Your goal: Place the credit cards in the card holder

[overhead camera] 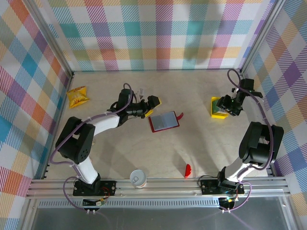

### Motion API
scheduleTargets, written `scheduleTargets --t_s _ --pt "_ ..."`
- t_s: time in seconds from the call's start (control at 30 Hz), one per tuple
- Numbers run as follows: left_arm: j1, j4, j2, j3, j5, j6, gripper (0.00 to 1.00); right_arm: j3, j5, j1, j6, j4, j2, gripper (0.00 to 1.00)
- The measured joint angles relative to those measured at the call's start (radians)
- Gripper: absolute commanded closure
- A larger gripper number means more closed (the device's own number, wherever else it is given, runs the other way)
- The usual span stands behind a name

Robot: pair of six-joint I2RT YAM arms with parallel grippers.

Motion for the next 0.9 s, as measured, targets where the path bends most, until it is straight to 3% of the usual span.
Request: scheduleTargets --t_s 0.57,0.9 --pt "0.0 0.041 0.065 0.014 0.011 -0.077 0.01 0.136 0.288 0.148 -0.135 -0.029 0.164 0.52" --pt "0.0 0.019 0.064 0.014 0.006 -0.069 0.0 0.223 0.455 0.18 -0.199 -0.013 0.295 0.43"
